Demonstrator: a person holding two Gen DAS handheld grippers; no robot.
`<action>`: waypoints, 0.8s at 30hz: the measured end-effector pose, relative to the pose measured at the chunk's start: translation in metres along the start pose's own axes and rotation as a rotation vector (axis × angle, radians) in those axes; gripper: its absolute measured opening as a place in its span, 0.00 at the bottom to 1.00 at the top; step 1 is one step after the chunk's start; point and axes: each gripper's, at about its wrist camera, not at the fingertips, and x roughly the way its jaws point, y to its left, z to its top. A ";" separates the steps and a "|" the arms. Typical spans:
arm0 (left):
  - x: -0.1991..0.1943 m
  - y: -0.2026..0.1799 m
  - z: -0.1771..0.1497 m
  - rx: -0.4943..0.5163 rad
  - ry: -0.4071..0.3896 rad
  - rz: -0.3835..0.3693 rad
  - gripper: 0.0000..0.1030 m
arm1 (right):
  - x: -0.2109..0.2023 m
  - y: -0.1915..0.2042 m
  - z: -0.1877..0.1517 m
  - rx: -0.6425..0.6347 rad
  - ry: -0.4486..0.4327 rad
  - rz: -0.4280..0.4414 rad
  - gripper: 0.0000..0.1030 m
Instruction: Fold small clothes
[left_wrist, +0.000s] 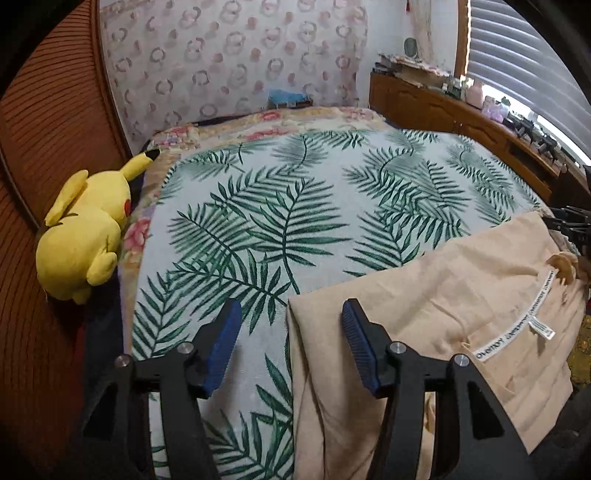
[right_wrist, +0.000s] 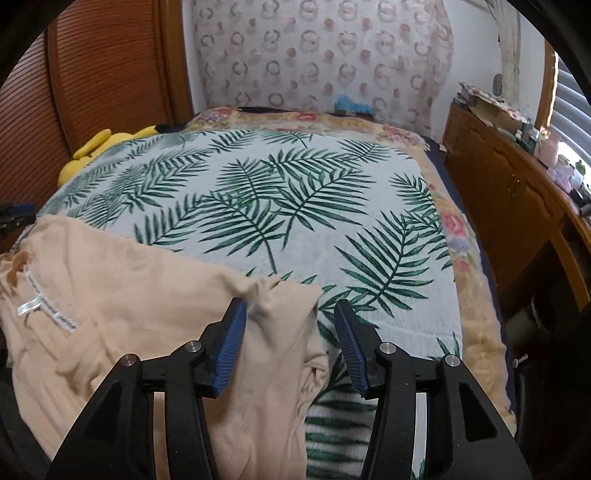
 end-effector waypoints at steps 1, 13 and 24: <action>0.003 -0.001 0.000 0.002 0.011 -0.003 0.54 | 0.003 -0.001 -0.001 0.001 0.008 0.001 0.52; 0.017 0.009 -0.002 -0.070 0.048 -0.069 0.56 | 0.006 -0.008 -0.004 0.041 0.012 0.003 0.60; 0.011 -0.001 -0.005 -0.053 0.019 -0.138 0.13 | 0.007 -0.006 -0.005 0.031 0.011 0.024 0.54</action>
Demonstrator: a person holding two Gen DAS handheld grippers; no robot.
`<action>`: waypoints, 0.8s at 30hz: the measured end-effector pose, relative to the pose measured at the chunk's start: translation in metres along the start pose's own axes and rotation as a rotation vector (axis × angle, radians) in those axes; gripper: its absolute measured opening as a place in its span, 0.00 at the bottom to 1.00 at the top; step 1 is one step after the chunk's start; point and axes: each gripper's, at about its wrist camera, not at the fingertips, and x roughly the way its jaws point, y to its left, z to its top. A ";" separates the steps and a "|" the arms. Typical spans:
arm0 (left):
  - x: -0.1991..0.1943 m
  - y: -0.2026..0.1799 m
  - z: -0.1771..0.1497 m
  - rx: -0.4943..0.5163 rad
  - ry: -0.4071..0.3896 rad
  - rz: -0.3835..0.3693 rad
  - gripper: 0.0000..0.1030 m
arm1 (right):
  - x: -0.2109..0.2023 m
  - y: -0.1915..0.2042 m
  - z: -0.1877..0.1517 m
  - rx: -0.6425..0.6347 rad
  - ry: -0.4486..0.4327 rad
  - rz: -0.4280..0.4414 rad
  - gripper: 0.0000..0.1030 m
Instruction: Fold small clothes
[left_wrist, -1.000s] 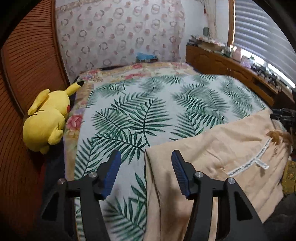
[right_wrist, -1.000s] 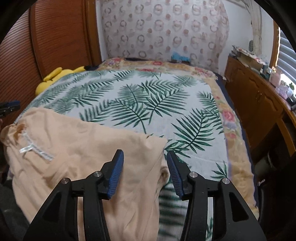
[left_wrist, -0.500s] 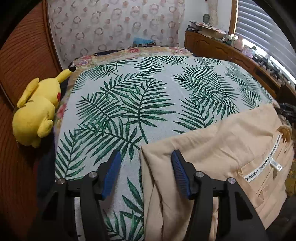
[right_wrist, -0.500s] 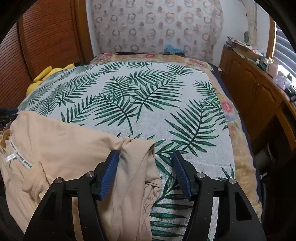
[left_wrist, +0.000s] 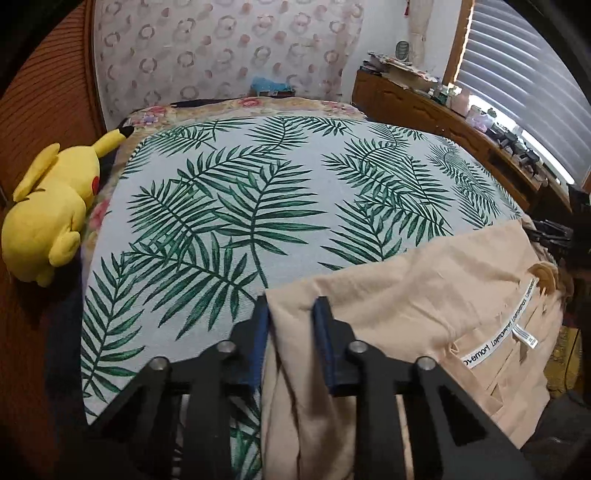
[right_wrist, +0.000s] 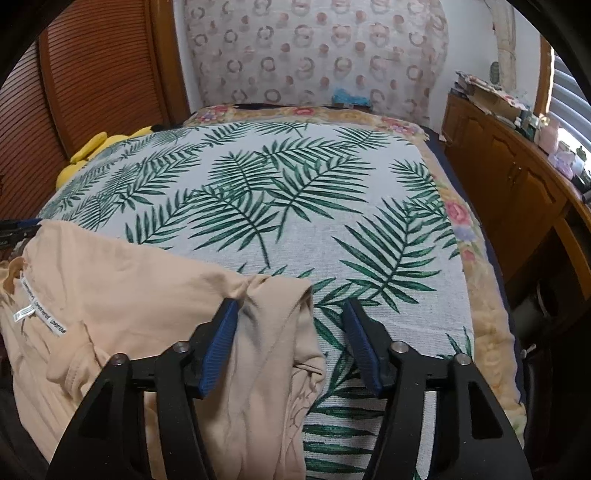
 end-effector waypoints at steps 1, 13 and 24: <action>0.000 -0.002 0.000 0.003 0.000 -0.001 0.10 | 0.000 0.001 0.000 -0.004 -0.001 0.010 0.49; -0.109 -0.036 -0.014 -0.015 -0.277 -0.029 0.04 | -0.055 0.046 -0.009 -0.124 -0.080 0.156 0.07; -0.216 -0.051 0.003 0.002 -0.493 -0.060 0.04 | -0.196 0.052 0.010 -0.091 -0.359 0.155 0.07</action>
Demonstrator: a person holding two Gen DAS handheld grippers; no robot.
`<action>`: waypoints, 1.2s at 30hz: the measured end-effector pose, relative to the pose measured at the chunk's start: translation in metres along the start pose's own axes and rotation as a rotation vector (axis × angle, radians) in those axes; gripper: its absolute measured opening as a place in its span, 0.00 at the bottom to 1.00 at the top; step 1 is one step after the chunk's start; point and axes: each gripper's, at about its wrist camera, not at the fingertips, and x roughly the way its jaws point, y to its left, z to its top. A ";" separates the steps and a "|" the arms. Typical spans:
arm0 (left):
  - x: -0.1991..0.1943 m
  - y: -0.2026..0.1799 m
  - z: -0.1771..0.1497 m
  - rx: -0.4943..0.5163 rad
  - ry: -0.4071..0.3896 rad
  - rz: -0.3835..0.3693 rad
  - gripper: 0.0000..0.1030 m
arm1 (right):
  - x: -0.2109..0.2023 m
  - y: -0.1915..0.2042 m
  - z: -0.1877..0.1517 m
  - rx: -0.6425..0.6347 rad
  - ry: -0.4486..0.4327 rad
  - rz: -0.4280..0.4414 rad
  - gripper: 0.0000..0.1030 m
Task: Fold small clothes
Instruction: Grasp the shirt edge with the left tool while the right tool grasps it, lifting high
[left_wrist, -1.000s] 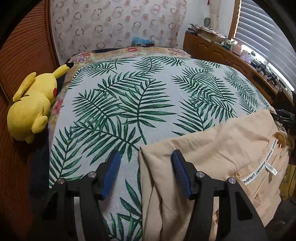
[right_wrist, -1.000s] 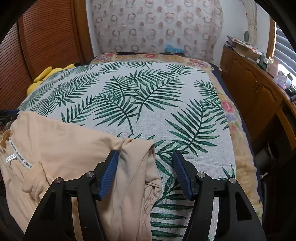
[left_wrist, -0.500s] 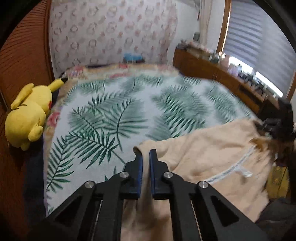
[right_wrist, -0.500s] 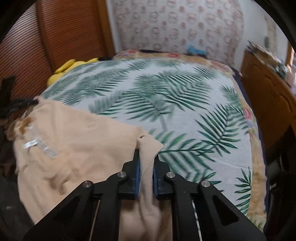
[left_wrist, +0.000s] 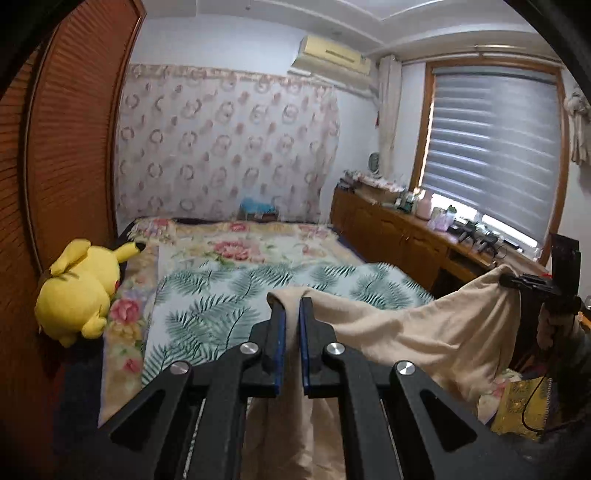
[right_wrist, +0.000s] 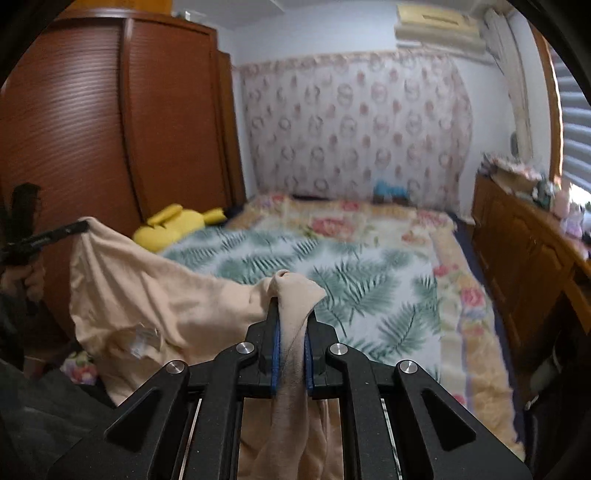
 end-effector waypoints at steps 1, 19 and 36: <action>-0.002 -0.002 0.003 0.005 -0.010 0.001 0.04 | -0.011 0.005 0.010 -0.024 -0.023 -0.016 0.07; -0.089 -0.024 0.107 0.117 -0.271 -0.006 0.04 | -0.146 0.061 0.129 -0.135 -0.329 -0.037 0.06; -0.078 -0.005 0.176 0.208 -0.371 0.130 0.04 | -0.183 0.048 0.222 -0.259 -0.421 -0.237 0.06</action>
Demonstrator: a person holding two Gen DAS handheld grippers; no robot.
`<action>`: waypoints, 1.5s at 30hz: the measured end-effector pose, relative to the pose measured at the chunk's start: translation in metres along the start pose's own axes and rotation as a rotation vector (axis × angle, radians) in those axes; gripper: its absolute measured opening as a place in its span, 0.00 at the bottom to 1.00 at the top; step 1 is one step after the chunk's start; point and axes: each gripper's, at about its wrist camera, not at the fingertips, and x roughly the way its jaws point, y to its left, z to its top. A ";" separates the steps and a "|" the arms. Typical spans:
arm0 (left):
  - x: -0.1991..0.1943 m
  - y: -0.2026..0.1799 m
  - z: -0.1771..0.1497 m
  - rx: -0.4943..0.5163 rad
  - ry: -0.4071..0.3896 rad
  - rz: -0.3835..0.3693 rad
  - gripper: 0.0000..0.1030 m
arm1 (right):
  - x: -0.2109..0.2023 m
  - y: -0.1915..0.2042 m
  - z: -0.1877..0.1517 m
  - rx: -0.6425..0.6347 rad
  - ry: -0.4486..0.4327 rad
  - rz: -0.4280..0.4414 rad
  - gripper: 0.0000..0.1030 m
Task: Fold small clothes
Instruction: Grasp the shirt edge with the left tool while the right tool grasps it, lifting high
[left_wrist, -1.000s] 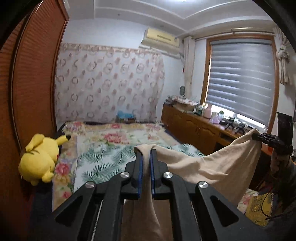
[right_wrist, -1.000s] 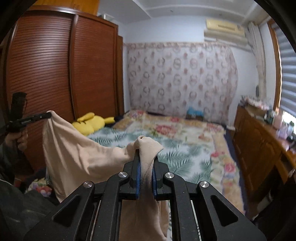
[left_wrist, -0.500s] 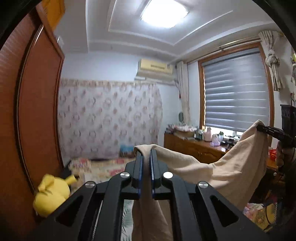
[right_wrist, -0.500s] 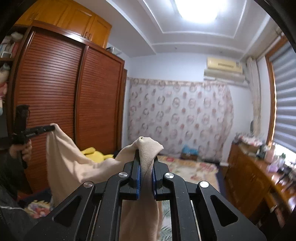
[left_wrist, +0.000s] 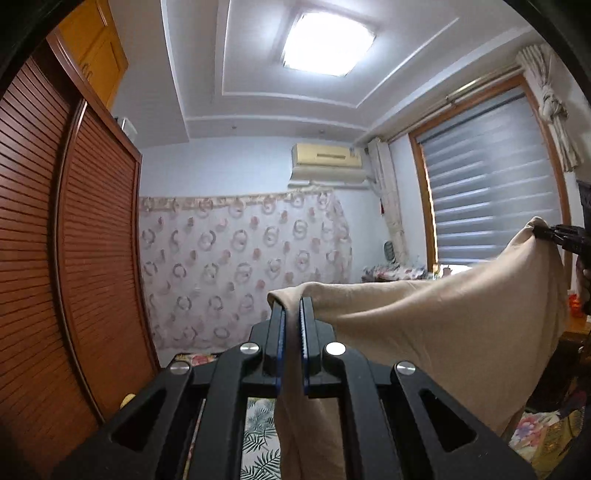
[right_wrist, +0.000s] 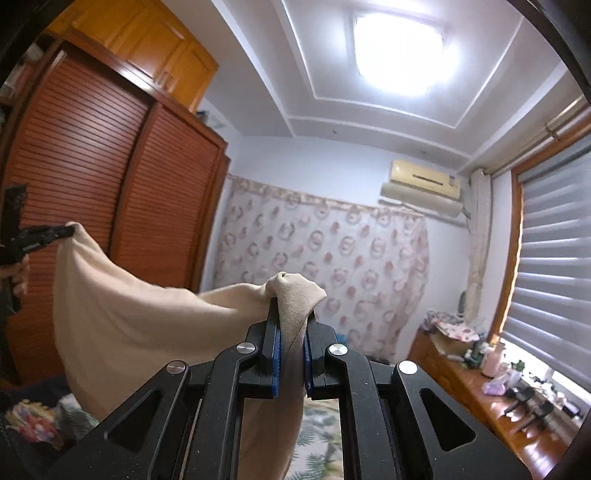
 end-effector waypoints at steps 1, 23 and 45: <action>0.004 -0.003 0.002 0.004 0.010 0.003 0.04 | 0.013 -0.003 -0.004 -0.006 0.022 -0.008 0.06; 0.286 0.015 -0.172 -0.018 0.383 0.050 0.04 | 0.334 -0.030 -0.233 0.047 0.474 0.039 0.06; 0.408 0.037 -0.278 -0.068 0.692 0.042 0.06 | 0.500 -0.047 -0.401 0.119 0.852 0.078 0.07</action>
